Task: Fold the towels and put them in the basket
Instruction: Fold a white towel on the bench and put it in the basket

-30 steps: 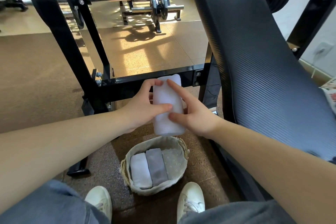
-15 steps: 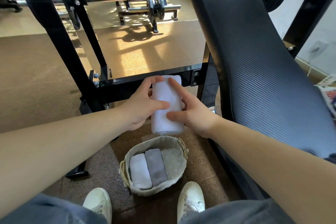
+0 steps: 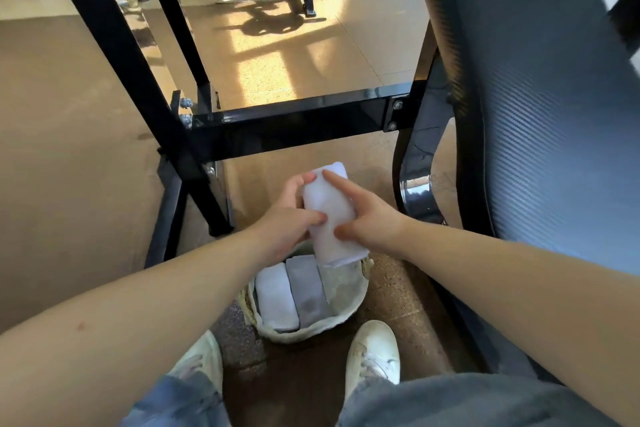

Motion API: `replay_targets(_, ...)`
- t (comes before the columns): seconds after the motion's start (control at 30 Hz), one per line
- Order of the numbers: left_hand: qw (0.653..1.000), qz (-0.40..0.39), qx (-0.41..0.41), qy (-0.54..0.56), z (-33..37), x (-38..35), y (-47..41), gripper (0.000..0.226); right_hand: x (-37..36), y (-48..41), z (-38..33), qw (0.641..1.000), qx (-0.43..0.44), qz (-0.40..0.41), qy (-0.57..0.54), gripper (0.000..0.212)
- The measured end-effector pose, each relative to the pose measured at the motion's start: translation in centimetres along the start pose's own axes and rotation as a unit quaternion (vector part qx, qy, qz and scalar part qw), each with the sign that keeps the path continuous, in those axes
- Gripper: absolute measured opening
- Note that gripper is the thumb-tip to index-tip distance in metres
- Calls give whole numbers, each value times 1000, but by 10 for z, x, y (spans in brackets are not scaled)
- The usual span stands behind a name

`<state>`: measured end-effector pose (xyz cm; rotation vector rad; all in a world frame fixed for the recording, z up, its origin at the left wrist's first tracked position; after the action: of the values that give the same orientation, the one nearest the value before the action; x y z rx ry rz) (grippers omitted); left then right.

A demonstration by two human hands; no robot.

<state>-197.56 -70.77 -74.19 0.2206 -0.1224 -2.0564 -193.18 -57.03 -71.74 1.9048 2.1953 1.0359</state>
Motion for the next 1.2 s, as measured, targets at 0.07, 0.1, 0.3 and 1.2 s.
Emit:
replay_targets(0.07, 994, -33, -4, -100, -23, 7, -1, 74, -8, -12, 21, 999, -22, -2, 39, 98)
replay_targets(0.1, 987, -52, -5, -152, -35, 10, -2, 75, -13, -19, 32, 998, -37, -1, 58, 98)
replay_targets(0.3, 847, -182, 41, -497, -112, 23, 0, 70, -40, -54, 95, 981, -99, -14, 165, 98)
replay_targets(1.2, 673, -258, 47, -692, -224, 30, 2, 53, -95, -137, 193, 963, -180, 16, 201, 91)
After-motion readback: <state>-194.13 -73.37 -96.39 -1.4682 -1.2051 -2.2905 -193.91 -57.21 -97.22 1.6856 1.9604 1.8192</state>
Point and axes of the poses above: each hand's wrist, its own y-axis away from the middle knuckle, its own x-axis out of the back of the hand, z = x × y, the point moved 6 cm from there along -y, towards the middle knuckle, and after that the axes turned 11 degrees about -x, right-handed, at the moved point
